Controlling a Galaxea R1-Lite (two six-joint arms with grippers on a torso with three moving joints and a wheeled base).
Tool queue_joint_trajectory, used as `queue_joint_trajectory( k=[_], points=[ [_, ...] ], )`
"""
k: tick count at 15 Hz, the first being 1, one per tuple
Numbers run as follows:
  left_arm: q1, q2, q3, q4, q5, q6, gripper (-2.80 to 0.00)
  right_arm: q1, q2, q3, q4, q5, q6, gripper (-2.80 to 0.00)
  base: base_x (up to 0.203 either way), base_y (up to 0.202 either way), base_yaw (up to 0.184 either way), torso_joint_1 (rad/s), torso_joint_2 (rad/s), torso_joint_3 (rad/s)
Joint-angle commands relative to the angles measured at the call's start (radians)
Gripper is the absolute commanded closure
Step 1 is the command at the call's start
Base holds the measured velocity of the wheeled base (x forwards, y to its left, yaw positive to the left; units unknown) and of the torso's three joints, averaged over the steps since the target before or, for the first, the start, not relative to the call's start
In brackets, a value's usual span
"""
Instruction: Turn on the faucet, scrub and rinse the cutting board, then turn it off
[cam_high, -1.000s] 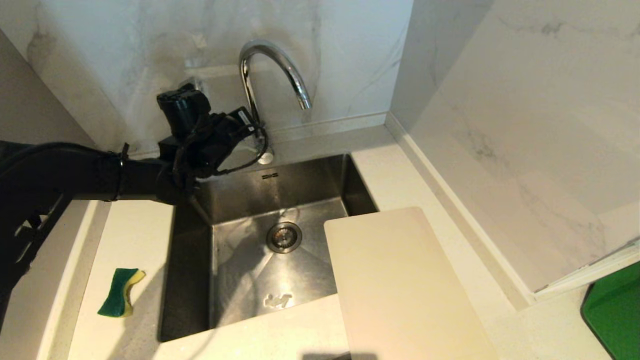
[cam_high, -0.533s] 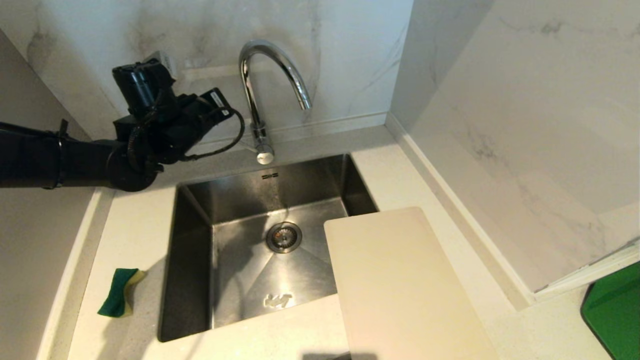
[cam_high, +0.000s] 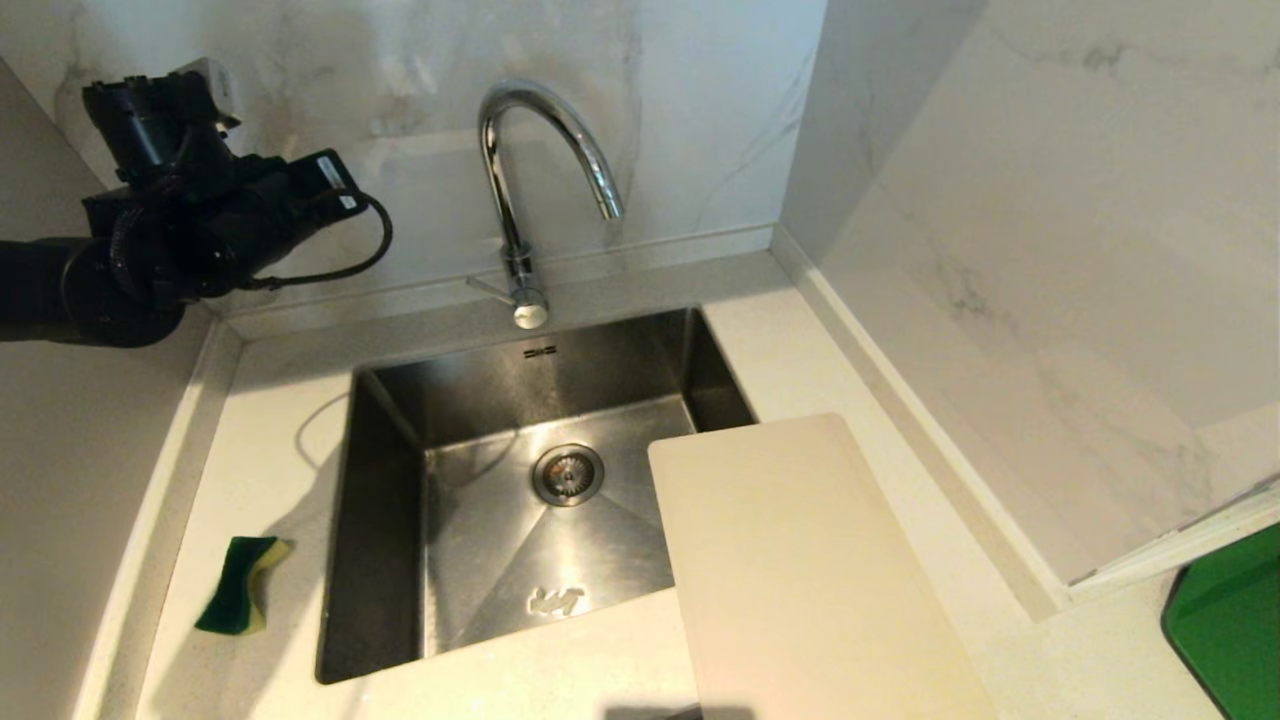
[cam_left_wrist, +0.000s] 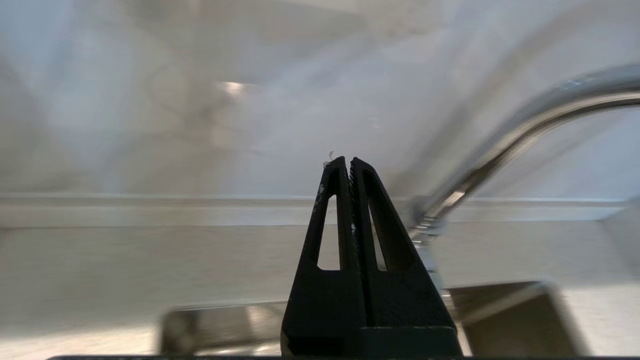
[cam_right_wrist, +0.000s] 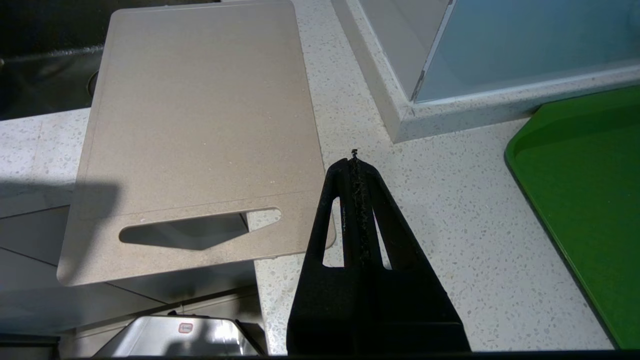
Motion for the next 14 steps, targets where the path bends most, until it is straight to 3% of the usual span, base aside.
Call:
queue_joint_trajectory(
  k=[1, 6, 11, 14],
  points=[
    [0.044, -0.036, 0.001, 0.03, 0.0, 0.013, 0.0, 0.0, 0.001, 0.0, 0.0, 0.0, -0.001, 0.0, 0.0, 0.0, 0.0, 0.0, 0.0, 0.0],
    [0.154, -0.06, 0.04, 0.038, -0.02, 0.111, 0.0, 0.0, 0.001, 0.0, 0.0, 0.0, -0.001, 0.0, 0.0, 0.0, 0.0, 0.0, 0.0, 0.0],
    [0.258, -0.112, 0.072, 0.076, -0.095, 0.141, 0.0, 0.0, 0.001, 0.0, 0.0, 0.003, -0.002, 0.0, 0.0, 0.0, 0.0, 0.0, 0.0, 0.0],
    [0.287, -0.142, 0.07, 0.104, -0.106, 0.152, 0.0, 0.0, 0.001, 0.001, 0.0, 0.003, -0.002, 0.0, 0.0, 0.0, 0.0, 0.0, 0.0, 0.0]
  ],
)
